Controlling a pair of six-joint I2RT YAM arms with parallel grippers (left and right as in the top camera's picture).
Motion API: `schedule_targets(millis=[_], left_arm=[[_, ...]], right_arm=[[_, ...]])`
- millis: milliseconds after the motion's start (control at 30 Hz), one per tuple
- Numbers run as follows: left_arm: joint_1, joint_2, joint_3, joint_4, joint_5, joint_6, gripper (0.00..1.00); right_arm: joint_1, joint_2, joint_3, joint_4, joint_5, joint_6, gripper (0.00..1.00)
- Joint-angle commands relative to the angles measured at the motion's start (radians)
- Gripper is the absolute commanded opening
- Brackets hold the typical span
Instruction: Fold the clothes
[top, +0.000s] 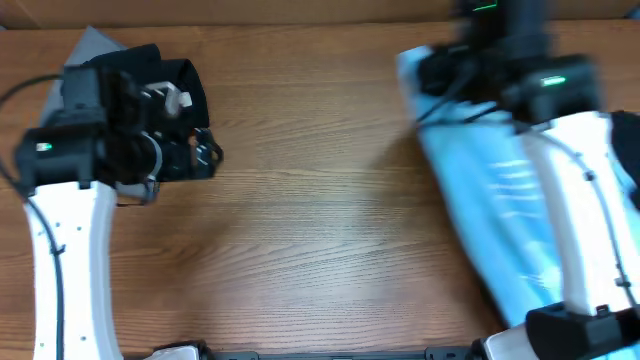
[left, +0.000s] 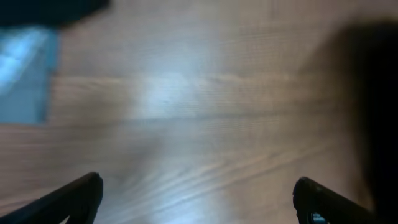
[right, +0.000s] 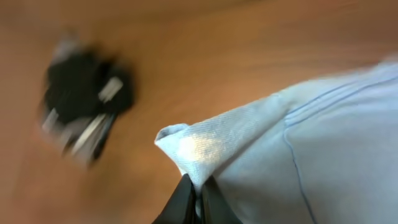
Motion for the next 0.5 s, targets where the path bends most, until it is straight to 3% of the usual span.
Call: schedule_targets(millis=[0,67,133,167,300,467], left_arm=[[0.044,-0.004,0.152,-0.031,-0.043,0.010,1.00],[0.064,-0.005,0.215,-0.046,-0.059,0.021,1.00],[0.076,-0.005,0.262,-0.058,-0.079,0.021,1.00],[0.079,-0.005,0.281,-0.064,-0.087,0.021,1.00],[0.078,-0.005,0.310,-0.071,-0.082,0.022,1.00],[0.046,-0.001,0.295,-0.076,-0.016,0.039,1.00]], right_arm=[[0.251,0.002,0.013,0.005,-0.024,-0.008,0.11],[0.385,0.012,0.013,0.004,0.060,-0.008,0.22],[0.480,0.015,0.013,-0.004,0.192,-0.007,0.45],[0.511,0.014,0.013,-0.010,0.268,-0.002,0.51],[0.522,-0.007,0.025,-0.052,0.456,0.038,0.64],[0.399,-0.082,0.083,-0.095,0.480,0.054,0.69]])
